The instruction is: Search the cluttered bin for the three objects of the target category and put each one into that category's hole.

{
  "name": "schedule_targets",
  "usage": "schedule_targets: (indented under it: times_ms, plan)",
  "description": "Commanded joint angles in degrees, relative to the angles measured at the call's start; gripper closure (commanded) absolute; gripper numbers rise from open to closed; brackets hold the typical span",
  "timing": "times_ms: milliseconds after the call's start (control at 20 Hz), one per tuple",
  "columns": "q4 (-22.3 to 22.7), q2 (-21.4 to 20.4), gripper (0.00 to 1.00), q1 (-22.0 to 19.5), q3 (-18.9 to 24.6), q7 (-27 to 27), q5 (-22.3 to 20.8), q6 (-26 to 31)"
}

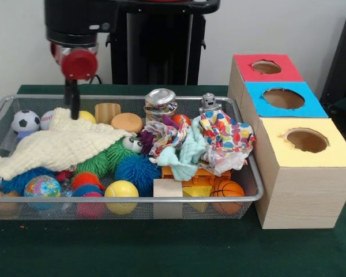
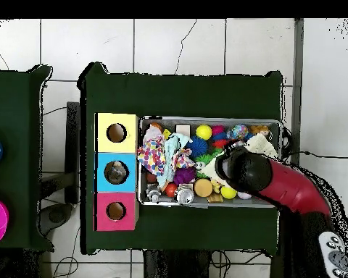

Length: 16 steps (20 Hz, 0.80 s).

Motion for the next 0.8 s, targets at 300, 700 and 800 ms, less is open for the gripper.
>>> schedule_targets:
  times_ms: [300, 700, 800]
  plan:
    - [-8.2, 8.0, 0.00, -9.1, 14.7, -16.6, -10.6, -1.0]
    - [-7.6, 10.9, 0.00, -13.8, 22.8, -13.7, -13.8, -5.8]
    - [-8.0, 10.9, 0.00, -14.0, 23.7, -13.2, -14.6, -5.4]
